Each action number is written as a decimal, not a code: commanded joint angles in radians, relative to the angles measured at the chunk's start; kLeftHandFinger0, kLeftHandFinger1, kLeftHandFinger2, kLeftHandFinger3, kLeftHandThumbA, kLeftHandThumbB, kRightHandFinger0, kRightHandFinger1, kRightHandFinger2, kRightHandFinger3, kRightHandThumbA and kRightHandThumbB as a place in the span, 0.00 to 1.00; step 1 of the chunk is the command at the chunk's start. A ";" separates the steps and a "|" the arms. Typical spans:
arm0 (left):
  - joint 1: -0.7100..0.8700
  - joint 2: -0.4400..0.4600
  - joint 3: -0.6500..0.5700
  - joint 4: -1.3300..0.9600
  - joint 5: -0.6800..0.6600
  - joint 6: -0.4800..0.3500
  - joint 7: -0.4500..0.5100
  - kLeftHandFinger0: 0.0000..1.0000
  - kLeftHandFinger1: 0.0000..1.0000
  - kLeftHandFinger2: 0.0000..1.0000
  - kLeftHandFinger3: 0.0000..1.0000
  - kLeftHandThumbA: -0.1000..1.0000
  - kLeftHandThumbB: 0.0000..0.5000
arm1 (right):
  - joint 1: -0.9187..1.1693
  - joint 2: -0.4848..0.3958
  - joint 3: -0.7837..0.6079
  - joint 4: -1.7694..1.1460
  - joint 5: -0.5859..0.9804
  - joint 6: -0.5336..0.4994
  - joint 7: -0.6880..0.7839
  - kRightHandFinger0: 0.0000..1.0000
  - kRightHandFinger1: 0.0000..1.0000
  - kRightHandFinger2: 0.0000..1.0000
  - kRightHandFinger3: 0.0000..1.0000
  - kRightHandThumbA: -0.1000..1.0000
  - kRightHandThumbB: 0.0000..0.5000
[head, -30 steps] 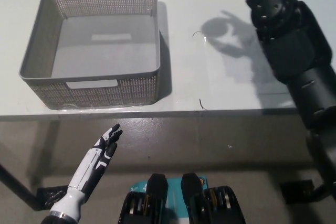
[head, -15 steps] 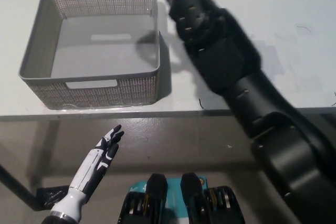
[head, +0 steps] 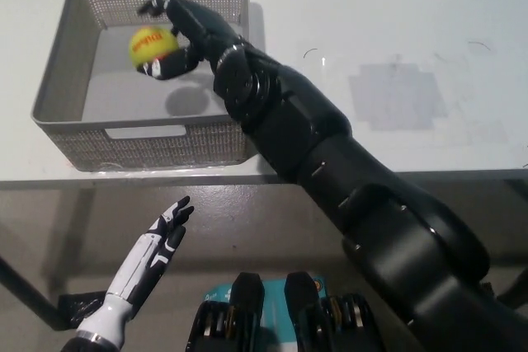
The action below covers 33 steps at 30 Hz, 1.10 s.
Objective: Use the right hand to pick up a tennis ball and put it into a container on the left side
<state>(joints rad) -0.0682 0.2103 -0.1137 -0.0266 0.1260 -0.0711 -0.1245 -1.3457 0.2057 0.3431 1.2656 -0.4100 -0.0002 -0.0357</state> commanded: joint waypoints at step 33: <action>-0.024 0.032 -0.001 -0.051 -0.006 0.005 -0.056 1.00 1.00 1.00 1.00 1.00 0.36 | 0.171 -0.243 -0.086 -0.823 -0.012 0.029 -0.037 1.00 1.00 1.00 1.00 1.00 0.81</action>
<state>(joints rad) -0.0890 0.2183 -0.1174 -0.0387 0.1284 -0.0644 -0.1562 -1.2516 0.0753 0.3792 0.8490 -0.4711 -0.0182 -0.0818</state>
